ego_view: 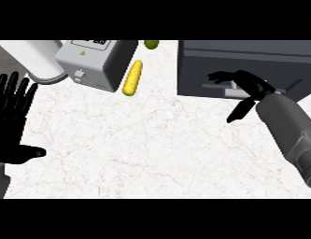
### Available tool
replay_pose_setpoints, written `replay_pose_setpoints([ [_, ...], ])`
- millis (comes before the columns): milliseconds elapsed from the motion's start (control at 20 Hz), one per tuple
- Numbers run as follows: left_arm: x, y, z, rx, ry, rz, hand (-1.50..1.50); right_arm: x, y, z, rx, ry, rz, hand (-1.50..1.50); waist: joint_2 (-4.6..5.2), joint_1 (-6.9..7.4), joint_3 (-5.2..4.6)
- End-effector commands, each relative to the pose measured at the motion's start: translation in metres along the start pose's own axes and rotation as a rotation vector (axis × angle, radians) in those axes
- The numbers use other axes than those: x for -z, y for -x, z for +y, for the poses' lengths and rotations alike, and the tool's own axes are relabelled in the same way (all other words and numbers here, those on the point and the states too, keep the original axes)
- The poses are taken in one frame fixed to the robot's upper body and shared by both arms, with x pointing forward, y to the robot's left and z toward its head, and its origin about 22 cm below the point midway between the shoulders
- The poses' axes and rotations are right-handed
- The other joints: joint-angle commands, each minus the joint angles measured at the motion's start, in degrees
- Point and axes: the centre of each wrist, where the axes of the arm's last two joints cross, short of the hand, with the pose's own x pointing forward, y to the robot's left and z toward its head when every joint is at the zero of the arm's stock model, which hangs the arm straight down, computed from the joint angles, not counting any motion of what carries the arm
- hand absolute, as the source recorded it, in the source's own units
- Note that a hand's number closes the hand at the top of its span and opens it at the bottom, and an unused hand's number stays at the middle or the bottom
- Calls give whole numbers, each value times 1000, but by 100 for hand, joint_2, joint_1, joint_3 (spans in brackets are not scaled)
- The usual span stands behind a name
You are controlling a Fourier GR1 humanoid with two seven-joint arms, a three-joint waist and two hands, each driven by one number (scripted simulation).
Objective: Pick up the cup, place it into the drawer and close the drawer
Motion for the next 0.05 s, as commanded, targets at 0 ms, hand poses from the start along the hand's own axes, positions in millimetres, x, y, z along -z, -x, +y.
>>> replay_pose_setpoints([
  [0, -7, 4, 6, 28, -4, -2, -150, 0, -2, -21, -45, 95, 123, -150, 156, 83, 45],
])
